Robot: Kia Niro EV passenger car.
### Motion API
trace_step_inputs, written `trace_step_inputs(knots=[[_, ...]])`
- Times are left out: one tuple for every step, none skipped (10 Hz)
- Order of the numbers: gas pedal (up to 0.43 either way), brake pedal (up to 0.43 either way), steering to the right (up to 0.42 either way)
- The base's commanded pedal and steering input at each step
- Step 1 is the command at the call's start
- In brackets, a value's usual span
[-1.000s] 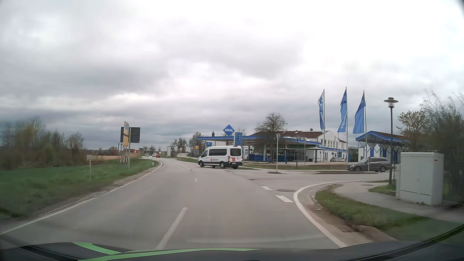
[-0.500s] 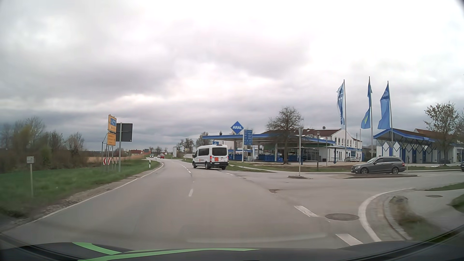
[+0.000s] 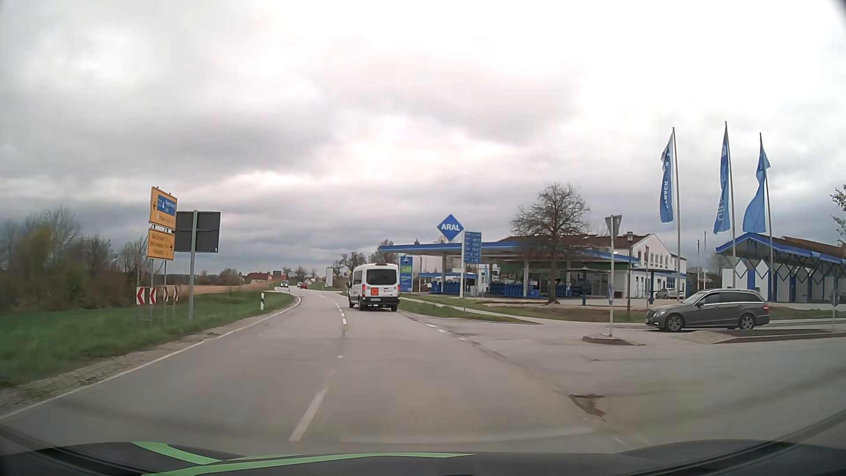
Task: Follow the waypoints while adhering to traffic rules and regulations
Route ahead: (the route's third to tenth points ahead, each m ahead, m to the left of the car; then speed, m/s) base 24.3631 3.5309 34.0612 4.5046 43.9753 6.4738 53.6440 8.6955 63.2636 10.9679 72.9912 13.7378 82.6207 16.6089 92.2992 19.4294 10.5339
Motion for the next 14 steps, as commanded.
trace_step_inputs(knots=[[0.059,0.000,-0.025],[0.067,0.000,-0.025],[0.067,0.000,-0.026],[0.079,0.000,-0.026],[0.079,0.000,-0.027],[0.079,0.000,-0.027],[0.079,0.000,-0.028],[0.079,0.000,-0.029],[0.079,0.000,-0.031],[0.079,0.000,-0.031],[0.079,0.000,-0.031],[0.098,0.000,-0.031],[0.098,0.000,-0.031],[0.098,0.000,-0.030]])
